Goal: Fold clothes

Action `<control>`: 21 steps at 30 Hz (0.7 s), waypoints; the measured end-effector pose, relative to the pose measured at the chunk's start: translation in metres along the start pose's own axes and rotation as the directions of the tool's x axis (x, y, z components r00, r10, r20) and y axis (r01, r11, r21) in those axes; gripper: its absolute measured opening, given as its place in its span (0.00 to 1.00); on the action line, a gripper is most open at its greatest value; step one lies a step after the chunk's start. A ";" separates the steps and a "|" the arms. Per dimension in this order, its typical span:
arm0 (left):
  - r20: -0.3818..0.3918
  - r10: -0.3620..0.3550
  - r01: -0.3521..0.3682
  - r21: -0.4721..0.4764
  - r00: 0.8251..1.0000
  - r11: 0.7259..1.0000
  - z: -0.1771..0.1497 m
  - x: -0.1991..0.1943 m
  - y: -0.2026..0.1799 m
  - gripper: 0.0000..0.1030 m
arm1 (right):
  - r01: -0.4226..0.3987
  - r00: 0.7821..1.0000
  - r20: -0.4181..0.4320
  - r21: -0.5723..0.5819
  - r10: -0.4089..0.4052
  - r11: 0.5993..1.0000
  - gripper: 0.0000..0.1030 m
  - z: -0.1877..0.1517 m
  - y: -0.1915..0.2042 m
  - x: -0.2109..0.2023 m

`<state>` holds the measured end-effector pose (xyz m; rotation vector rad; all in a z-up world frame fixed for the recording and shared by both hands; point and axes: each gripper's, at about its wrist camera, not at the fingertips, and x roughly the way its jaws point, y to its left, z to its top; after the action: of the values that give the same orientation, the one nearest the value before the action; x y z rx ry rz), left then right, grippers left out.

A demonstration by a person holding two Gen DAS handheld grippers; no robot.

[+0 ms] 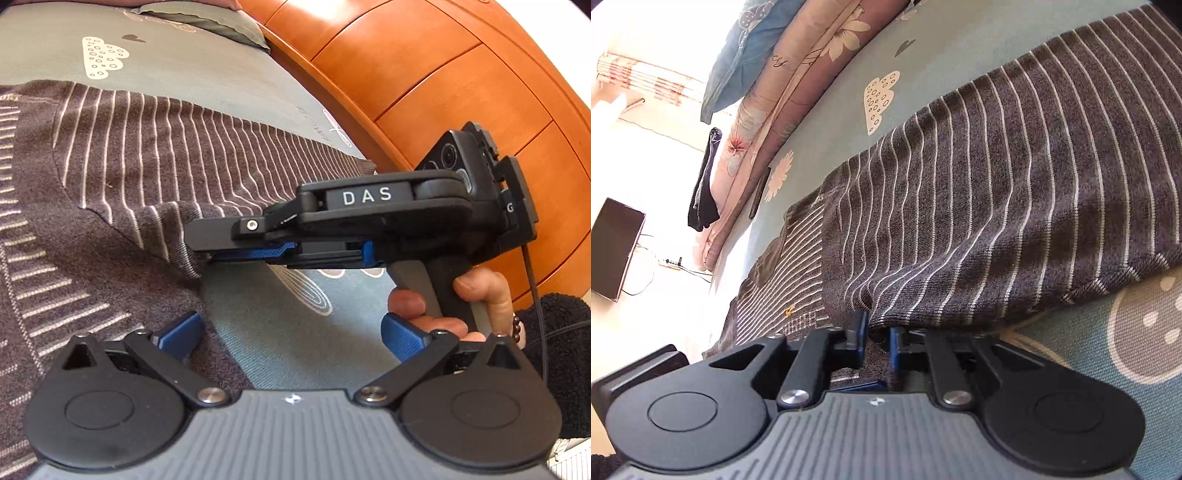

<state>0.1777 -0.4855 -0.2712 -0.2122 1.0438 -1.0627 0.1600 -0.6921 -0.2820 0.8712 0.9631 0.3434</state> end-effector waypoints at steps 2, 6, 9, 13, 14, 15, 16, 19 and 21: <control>0.019 -0.010 0.010 0.012 1.000 1.000 0.004 0.006 0.001 0.99 | -0.009 1.000 -0.003 -0.007 0.009 1.000 0.10 0.003 0.000 -0.003; 0.017 -0.022 0.023 -0.020 1.000 1.000 0.013 0.022 0.003 0.99 | -0.002 1.000 -0.009 -0.020 0.002 1.000 0.10 0.009 0.000 -0.008; -0.005 -0.017 0.017 -0.006 1.000 1.000 0.012 0.013 -0.003 0.99 | 0.000 1.000 -0.008 -0.045 0.000 0.999 0.15 0.011 0.003 -0.009; 0.029 0.014 -0.013 -0.034 0.999 0.999 0.002 -0.012 0.001 0.99 | -0.009 1.000 -0.021 -0.063 0.007 0.998 0.22 0.009 0.006 -0.003; 0.038 0.028 -0.026 -0.045 0.999 0.999 0.001 -0.018 0.003 0.99 | -0.011 1.000 -0.024 -0.060 0.009 0.998 0.22 0.008 0.006 -0.001; 0.042 0.034 -0.031 -0.065 0.999 0.997 0.002 -0.017 0.007 0.99 | -0.010 1.000 -0.022 -0.054 0.009 0.999 0.22 0.008 0.005 0.000; 0.045 0.039 -0.034 -0.087 0.998 0.996 0.003 -0.016 0.011 0.99 | -0.008 1.000 -0.019 -0.047 0.007 0.999 0.19 0.007 0.004 0.002; 0.059 0.045 -0.038 -0.113 0.997 0.993 0.008 -0.010 0.020 0.99 | -0.050 0.998 -0.042 -0.023 0.049 0.998 0.09 0.007 0.001 0.002; 0.064 0.042 -0.034 -0.119 0.997 0.992 0.009 -0.008 0.023 0.99 | -0.049 0.997 -0.068 -0.036 0.046 0.998 0.08 0.006 0.001 0.001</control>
<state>0.1983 -0.4698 -0.2751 -0.3199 1.0476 -0.9542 0.1658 -0.6940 -0.2805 0.8539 0.9960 0.4325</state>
